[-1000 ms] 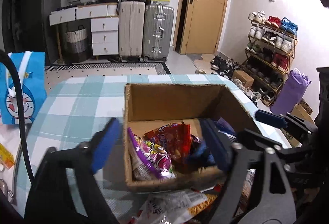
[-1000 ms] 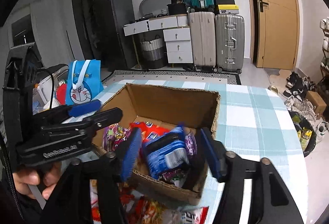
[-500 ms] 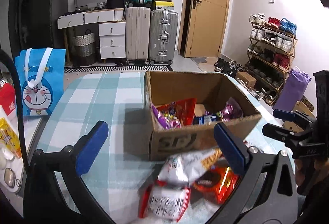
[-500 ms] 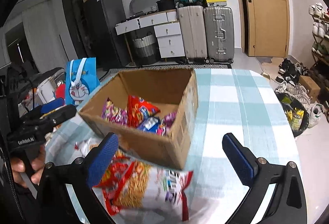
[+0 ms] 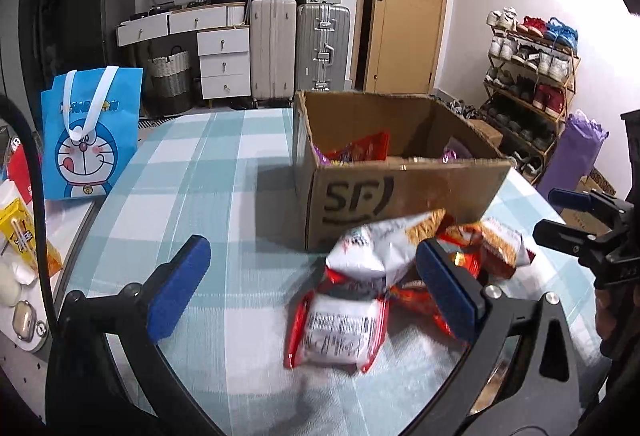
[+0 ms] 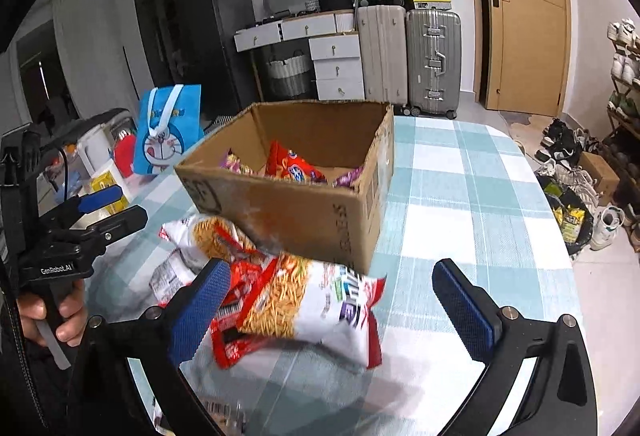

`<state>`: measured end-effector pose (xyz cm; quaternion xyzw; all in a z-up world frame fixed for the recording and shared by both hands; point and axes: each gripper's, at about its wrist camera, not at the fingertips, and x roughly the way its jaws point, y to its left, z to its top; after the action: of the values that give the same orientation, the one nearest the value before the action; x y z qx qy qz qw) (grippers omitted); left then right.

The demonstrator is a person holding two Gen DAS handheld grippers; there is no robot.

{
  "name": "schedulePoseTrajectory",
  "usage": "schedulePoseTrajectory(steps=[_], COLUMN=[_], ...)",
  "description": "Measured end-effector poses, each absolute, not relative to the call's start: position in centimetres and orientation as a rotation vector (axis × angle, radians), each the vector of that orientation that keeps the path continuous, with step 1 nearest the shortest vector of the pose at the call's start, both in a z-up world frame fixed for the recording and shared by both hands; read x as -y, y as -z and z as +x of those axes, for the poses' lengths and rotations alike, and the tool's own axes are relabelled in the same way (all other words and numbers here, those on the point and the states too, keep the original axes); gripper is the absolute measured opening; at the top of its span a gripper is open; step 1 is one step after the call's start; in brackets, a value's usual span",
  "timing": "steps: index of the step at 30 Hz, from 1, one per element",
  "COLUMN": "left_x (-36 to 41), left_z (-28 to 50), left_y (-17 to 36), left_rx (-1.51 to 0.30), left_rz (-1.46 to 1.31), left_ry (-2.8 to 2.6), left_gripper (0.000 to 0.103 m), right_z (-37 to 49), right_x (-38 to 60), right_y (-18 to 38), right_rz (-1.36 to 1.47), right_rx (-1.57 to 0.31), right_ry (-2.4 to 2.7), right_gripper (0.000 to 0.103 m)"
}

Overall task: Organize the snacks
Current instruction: 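Withdraw both grippers from the box toward the remaining snacks, then close the left gripper on the white red-edged pack while the right gripper grasps the white noodle-snack bag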

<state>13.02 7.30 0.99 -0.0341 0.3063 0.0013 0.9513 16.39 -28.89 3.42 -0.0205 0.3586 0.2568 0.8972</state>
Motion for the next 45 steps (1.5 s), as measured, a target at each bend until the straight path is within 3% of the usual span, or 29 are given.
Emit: schedulePoseTrajectory(steps=[16, 45], left_x=[-6.8, -6.0], left_z=[10.6, 13.0], left_y=[0.3, 4.0], left_rx=[-0.677, -0.819], left_rz=[-0.076, -0.073], left_ry=[-0.005, 0.036], left_gripper=[0.102, 0.102], right_z=[14.3, 16.1], right_x=[29.2, 29.1], right_y=[-1.7, -0.2], right_rz=[-0.02, 0.019], right_rx=[-0.804, -0.85], right_ry=[-0.531, -0.515], right_gripper=[0.103, 0.103])
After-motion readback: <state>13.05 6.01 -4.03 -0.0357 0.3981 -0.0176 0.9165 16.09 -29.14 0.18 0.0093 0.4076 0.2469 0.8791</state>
